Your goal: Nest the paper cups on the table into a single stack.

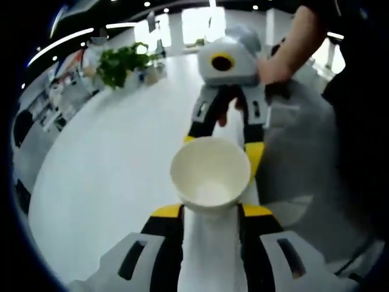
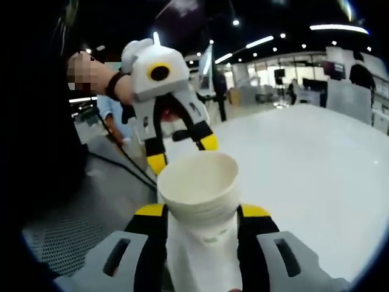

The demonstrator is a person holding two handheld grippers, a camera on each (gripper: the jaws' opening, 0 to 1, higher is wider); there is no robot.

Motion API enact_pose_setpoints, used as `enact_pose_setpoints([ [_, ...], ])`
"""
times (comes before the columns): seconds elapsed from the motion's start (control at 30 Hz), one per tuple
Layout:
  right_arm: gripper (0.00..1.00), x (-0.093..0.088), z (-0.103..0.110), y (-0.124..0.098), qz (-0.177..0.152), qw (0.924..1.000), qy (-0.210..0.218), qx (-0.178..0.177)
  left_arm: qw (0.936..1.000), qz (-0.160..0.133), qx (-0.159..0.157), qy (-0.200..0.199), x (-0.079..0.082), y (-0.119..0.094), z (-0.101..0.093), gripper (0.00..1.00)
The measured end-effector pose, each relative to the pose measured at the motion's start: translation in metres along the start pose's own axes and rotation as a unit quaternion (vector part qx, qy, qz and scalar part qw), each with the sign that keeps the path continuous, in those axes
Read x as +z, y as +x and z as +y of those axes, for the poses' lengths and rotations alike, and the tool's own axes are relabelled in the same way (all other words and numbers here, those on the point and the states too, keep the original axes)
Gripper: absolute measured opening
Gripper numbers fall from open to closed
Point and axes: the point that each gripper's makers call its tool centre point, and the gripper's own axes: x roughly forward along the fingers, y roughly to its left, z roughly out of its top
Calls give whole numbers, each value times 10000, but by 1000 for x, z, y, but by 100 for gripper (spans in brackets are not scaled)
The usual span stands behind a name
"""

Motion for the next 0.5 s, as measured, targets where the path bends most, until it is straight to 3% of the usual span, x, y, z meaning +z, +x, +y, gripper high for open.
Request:
enact_pose_setpoints([
  [0.5, 41, 5, -7, -2, -21, 10000, -65, -28, 9999, -85, 61, -16, 3, -2, 7, 34],
])
